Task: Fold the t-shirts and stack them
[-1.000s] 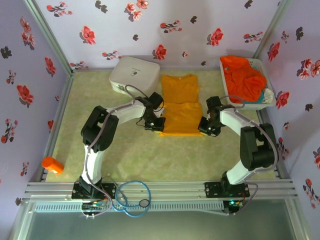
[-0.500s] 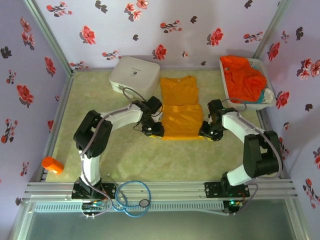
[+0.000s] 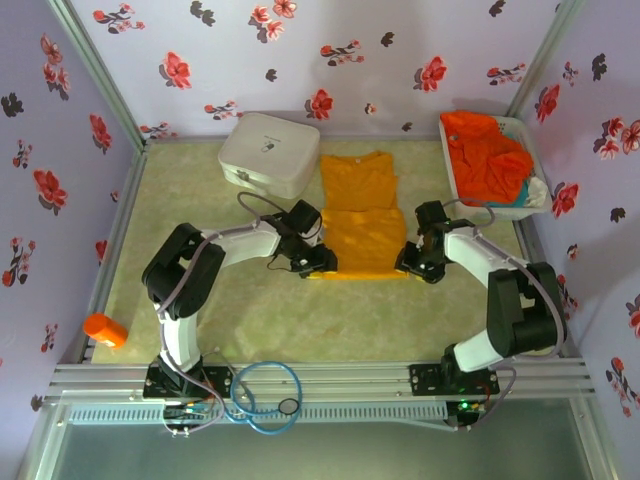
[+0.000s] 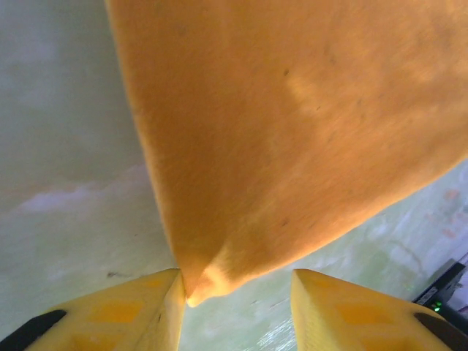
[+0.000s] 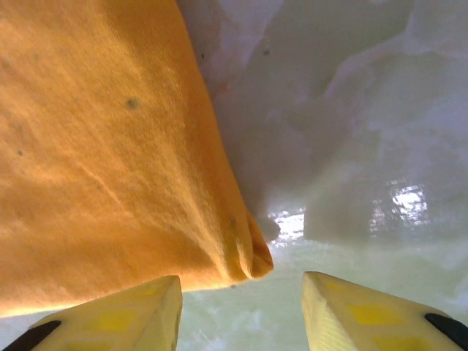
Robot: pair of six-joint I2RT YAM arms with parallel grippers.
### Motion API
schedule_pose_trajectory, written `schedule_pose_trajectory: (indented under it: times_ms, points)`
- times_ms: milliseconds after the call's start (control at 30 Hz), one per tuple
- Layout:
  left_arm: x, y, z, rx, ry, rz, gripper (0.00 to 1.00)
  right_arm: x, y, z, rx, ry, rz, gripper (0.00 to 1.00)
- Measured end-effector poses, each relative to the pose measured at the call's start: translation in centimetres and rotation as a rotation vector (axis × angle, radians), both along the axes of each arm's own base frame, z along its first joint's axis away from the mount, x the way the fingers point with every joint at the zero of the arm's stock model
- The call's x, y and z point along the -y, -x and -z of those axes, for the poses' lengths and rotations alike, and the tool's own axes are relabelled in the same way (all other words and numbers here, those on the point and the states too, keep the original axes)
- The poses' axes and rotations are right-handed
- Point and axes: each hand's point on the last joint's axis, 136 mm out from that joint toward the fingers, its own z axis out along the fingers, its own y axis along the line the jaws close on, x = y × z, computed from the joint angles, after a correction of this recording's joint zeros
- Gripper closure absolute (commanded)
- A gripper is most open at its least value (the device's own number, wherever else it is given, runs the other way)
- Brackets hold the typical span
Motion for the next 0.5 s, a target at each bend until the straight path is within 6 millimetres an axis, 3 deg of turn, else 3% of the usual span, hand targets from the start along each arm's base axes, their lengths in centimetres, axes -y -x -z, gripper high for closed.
schedule_pose_trajectory:
  times_ms: [300,500]
  points:
    - [0.0,0.3,1.2,-0.020,-0.058,-0.005,0.62,-0.3,-0.7,1.2,-0.009,-0.011,0.005,0.53]
    - [-0.3,0.5,1.2,-0.027,-0.106,0.009,0.62,-0.6,-1.1,1.4,0.001,-0.025,0.003,0.61]
